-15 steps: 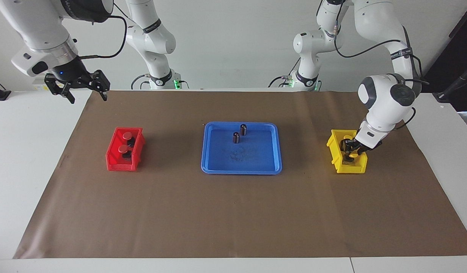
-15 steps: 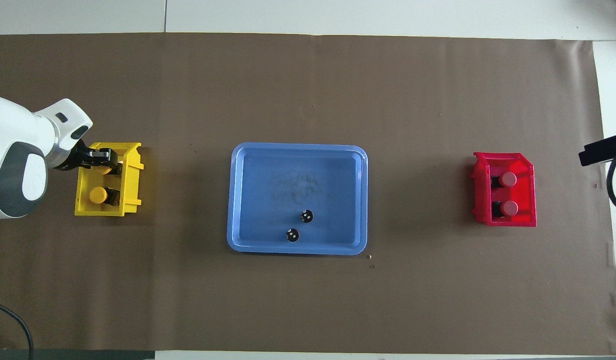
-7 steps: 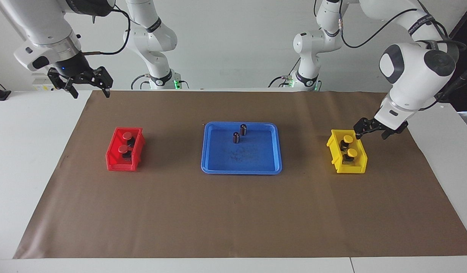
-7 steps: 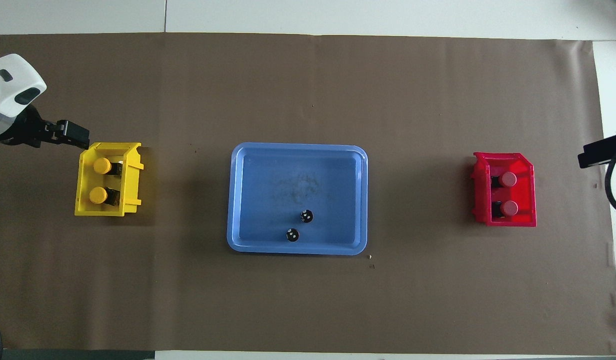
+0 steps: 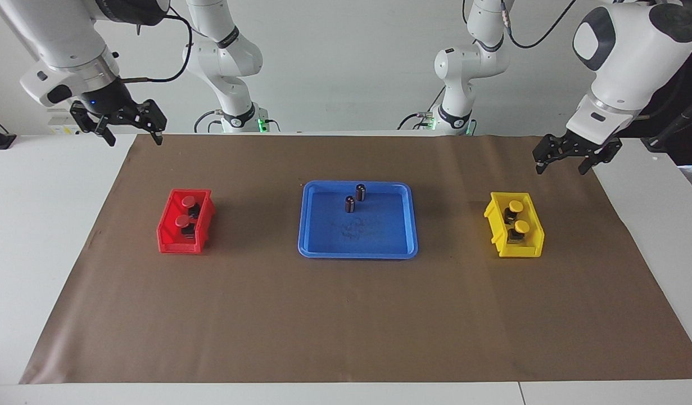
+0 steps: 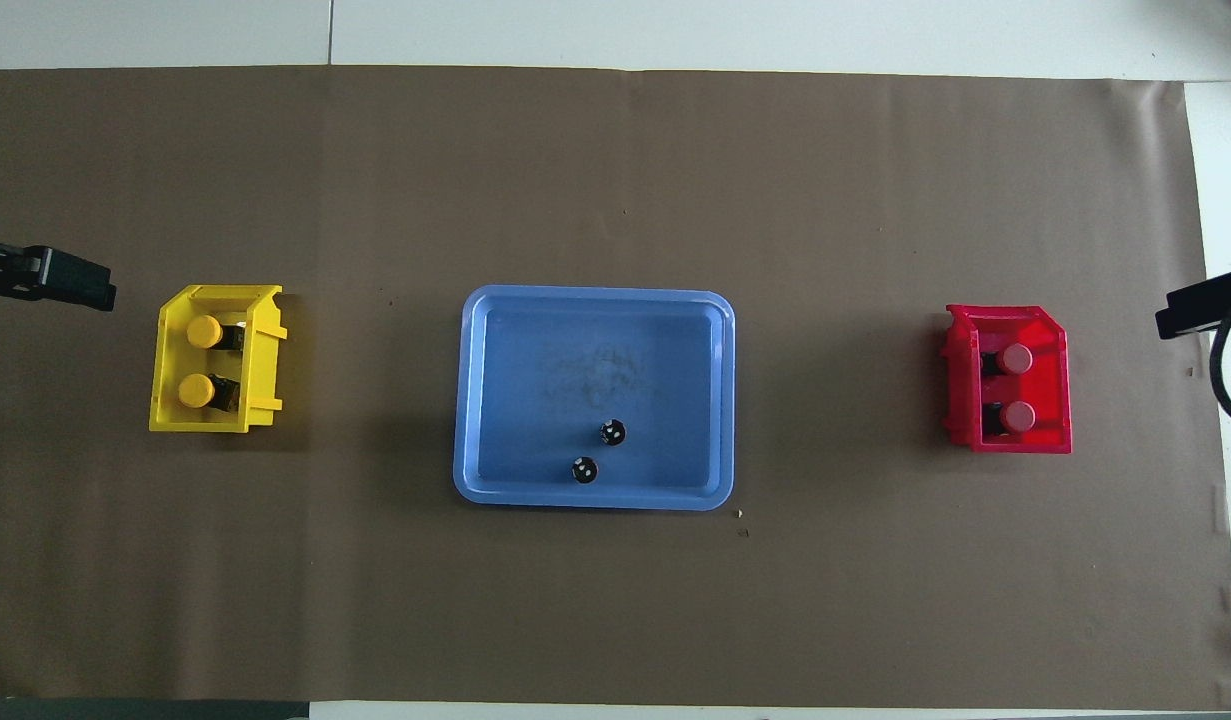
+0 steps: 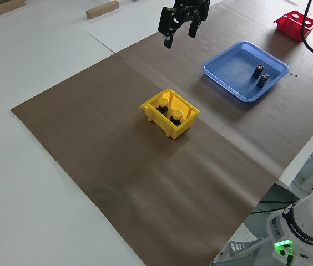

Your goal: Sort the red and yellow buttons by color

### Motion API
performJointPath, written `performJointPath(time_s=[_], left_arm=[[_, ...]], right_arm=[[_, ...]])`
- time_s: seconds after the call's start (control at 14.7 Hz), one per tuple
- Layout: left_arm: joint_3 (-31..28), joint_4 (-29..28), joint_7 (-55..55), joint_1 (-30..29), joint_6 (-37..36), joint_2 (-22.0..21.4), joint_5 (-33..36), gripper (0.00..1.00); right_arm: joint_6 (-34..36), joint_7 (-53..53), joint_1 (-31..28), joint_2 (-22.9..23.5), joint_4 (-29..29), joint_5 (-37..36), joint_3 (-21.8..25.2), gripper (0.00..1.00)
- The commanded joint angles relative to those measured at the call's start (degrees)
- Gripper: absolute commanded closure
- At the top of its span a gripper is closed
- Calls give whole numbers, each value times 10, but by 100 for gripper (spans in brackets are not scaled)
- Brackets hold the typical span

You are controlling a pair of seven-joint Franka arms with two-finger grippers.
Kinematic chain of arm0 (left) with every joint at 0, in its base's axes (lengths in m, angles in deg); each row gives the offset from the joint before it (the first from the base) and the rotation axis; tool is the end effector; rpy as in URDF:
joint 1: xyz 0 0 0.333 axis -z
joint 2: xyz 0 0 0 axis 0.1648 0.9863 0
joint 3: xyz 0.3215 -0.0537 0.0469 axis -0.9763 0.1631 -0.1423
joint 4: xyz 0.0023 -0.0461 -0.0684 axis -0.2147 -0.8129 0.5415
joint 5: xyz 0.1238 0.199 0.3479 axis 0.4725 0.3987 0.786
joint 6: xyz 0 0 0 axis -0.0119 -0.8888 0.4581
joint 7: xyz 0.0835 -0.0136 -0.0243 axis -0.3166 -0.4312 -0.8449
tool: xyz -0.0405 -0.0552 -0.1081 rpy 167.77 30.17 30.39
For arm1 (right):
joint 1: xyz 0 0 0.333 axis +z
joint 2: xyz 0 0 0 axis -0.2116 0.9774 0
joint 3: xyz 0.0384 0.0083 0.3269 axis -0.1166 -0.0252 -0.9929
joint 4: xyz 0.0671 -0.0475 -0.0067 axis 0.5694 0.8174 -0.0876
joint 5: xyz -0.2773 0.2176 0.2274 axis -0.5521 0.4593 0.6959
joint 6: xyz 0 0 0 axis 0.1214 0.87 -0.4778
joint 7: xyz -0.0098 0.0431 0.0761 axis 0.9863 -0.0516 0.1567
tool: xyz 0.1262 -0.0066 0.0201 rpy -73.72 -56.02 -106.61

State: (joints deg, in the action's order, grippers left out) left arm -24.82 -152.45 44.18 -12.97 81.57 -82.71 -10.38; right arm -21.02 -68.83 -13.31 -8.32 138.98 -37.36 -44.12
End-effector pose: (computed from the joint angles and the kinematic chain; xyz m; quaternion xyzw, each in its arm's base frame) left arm 0.5761 -0.0430 0.6020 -0.9956 0.0892 0.0070 0.0267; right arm 0.5588 -0.0484 0.6340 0.9990 0.0221 -0.0324 0.0193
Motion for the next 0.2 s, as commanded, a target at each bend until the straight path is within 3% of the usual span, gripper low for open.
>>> performJointPath(time_s=[0.0,0.14], left_arm=[[11,22,9,1,-37,-7,-19,0],[12,24,9,1,-38,-7,-26,0]], right_arm=[[5,8,-4,-3,6,2,-2,0],[5,8,-4,-4,6,2,-2,0]])
